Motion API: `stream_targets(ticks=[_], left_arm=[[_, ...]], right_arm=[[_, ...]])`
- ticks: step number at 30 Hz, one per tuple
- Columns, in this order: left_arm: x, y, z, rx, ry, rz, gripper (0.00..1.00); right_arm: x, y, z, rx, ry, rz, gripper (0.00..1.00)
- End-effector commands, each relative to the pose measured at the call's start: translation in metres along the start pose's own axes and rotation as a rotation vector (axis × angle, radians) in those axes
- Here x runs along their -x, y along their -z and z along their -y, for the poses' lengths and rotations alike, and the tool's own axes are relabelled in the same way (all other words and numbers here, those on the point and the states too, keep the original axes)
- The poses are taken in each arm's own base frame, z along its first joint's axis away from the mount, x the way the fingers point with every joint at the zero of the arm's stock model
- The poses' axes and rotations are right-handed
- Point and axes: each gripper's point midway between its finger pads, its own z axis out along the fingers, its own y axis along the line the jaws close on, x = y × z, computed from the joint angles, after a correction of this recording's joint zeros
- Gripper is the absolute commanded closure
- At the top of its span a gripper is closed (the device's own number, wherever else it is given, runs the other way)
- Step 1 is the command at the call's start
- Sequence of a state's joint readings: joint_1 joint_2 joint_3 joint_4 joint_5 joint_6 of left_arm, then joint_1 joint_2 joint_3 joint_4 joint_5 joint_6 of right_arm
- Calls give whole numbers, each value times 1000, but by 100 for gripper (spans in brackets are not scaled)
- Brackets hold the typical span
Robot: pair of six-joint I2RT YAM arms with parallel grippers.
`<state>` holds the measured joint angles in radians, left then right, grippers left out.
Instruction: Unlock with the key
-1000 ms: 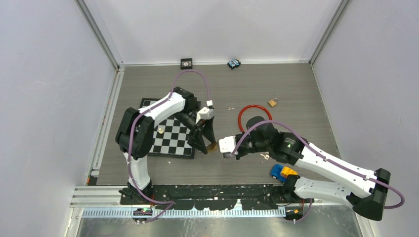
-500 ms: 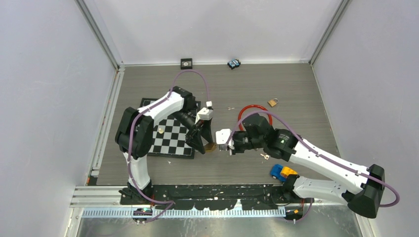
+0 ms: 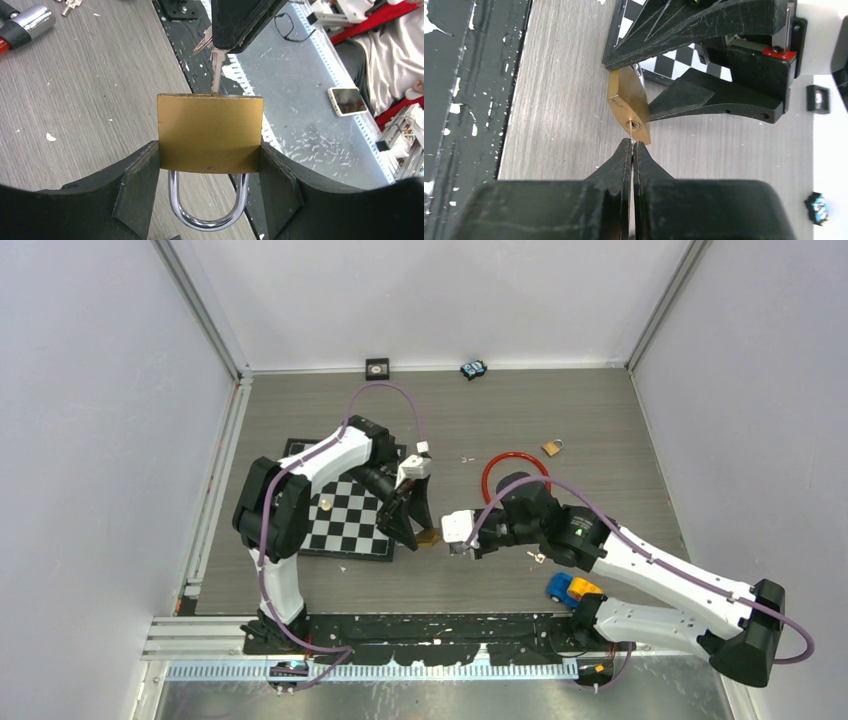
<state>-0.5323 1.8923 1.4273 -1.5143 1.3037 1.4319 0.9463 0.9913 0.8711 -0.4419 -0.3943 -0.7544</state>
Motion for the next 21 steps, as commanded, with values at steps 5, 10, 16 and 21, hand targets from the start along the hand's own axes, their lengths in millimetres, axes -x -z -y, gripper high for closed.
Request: stream_targets(ticks=[5,10,16,21], left_arm=[[62,-2,28,-38,34,277,100],[65,0,26,-40,50,310,100],[63,0,27,-37,42,303,100],[58,-1,28,-27,1,286,100]], right_arm=[[12,17,20,-85,191,6,99],[9,20,13,-57,249,5,99],[16,23,8,-47,230,43,99],[23,20,3,-13,173,85,99]])
